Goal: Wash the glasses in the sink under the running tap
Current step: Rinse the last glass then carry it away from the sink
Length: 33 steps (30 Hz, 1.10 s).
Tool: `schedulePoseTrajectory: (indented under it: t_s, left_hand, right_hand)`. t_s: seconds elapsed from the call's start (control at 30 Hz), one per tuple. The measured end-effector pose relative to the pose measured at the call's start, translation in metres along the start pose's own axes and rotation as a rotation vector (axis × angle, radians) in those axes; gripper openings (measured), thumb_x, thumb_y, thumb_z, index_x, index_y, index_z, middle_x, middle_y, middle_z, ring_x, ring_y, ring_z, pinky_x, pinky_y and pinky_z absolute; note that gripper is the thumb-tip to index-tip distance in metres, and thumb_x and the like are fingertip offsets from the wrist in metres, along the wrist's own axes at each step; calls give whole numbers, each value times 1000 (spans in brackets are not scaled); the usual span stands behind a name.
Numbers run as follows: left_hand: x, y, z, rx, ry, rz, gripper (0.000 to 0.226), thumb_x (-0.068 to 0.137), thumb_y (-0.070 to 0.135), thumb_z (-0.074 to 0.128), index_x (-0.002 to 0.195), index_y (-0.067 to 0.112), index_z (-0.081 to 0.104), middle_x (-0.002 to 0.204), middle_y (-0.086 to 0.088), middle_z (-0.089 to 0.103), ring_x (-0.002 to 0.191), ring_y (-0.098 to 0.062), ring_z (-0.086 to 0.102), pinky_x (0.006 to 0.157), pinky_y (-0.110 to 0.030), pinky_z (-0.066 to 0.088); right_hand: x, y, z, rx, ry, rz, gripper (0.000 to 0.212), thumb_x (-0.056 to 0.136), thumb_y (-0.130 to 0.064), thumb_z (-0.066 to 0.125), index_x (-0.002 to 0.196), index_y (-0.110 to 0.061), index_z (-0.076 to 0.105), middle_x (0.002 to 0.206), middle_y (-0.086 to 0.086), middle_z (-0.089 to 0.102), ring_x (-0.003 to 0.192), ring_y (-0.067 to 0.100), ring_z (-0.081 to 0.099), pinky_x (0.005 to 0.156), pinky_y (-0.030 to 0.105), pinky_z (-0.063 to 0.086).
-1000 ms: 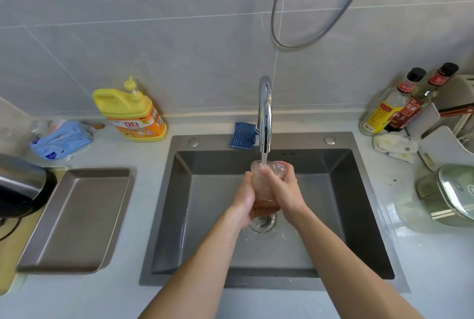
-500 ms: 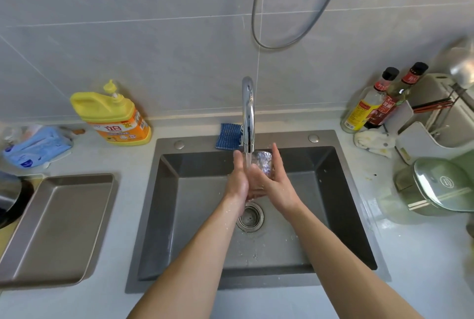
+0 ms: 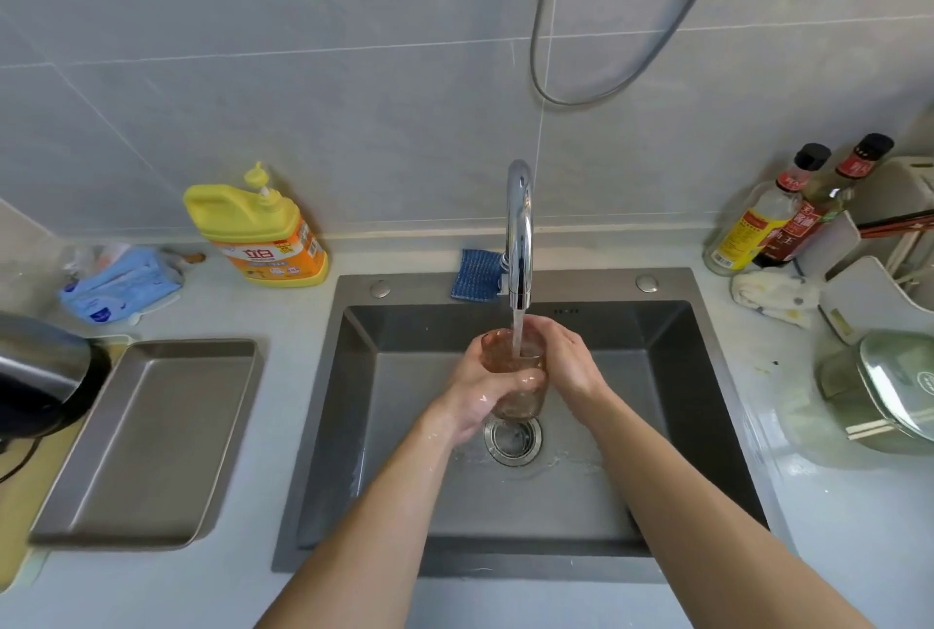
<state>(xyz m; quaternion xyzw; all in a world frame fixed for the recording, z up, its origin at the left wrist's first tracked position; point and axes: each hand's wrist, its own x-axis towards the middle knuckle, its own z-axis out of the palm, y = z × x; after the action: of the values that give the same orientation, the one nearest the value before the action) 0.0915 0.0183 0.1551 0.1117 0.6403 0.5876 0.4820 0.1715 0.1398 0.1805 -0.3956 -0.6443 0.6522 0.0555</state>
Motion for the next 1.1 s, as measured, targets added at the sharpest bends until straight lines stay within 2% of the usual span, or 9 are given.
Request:
schedulePoseTrajectory:
  t_s: [0.17, 0.3, 0.4, 0.5, 0.57, 0.67, 0.77, 0.9, 1.1]
  left_hand:
    - [-13, -1, -6, 79, 54, 53, 79, 59, -1, 91, 125, 20, 52, 113, -2, 71, 104, -13, 70, 82, -19, 55]
    - [-15, -2, -13, 97, 59, 63, 82, 65, -13, 87, 131, 17, 50, 116, -1, 69, 100, -6, 69, 77, -17, 55]
    - [-14, 0, -14, 111, 73, 45, 74, 68, -13, 87, 126, 18, 53, 112, 1, 71, 96, -2, 70, 77, -13, 53]
    - [-15, 2, -9, 57, 76, -1, 61, 76, 0, 87, 125, 17, 54, 111, 1, 71, 99, -10, 70, 75, -14, 53]
    - [-15, 6, -1, -17, 79, -49, 51, 84, 11, 83, 127, 17, 55, 110, -1, 71, 93, -12, 71, 68, -18, 56]
    - [-18, 12, 12, -173, 31, -112, 17, 98, 31, 68, 112, 24, 66, 101, -5, 75, 91, -21, 74, 74, -36, 64]
    - [-12, 13, 16, -294, 31, -339, 43, 99, 54, 56, 111, 16, 73, 102, -13, 79, 94, -26, 75, 85, -38, 60]
    - [0, 3, 11, -318, 14, -582, 63, 88, 66, 65, 119, 12, 73, 114, -16, 76, 111, -31, 70, 109, -41, 51]
    - [-2, -8, 6, -304, -3, -705, 76, 84, 69, 68, 128, 7, 70, 114, -19, 73, 117, -34, 67, 112, -41, 48]
  right_hand:
    - [21, -20, -1, -153, -163, 20, 42, 112, -35, 31, 128, -19, 67, 108, -8, 67, 97, 4, 60, 81, 23, 46]
    - [46, -23, -3, -264, -218, 5, 49, 109, -49, 32, 145, -26, 57, 142, 1, 60, 130, 24, 56, 113, 48, 44]
    - [54, -22, -3, -221, -210, 16, 48, 110, -48, 30, 147, -28, 52, 141, 3, 60, 130, 26, 55, 109, 47, 46]
    - [46, -10, 1, -180, -233, 18, 58, 106, -56, 33, 157, -30, 40, 159, -2, 45, 146, 22, 41, 122, 50, 32]
    - [37, 1, 4, -29, -222, 79, 64, 102, -60, 43, 157, -27, 41, 160, -1, 45, 145, 22, 43, 123, 52, 31]
    - [19, 10, 7, 176, -188, 172, 52, 102, -55, 51, 137, -17, 58, 132, 15, 67, 121, 34, 67, 107, 53, 52]
    - [2, 17, 10, 245, -134, 205, 45, 103, -49, 54, 134, -17, 56, 123, 18, 68, 109, 33, 72, 92, 45, 61]
    - [-10, 27, 14, 234, -48, 340, 45, 100, -52, 57, 132, -21, 55, 117, 9, 71, 97, 24, 75, 77, 34, 59]
    - [-17, 31, 15, 149, -17, 437, 51, 100, -57, 53, 131, -16, 58, 113, 10, 74, 90, 23, 75, 66, 30, 57]
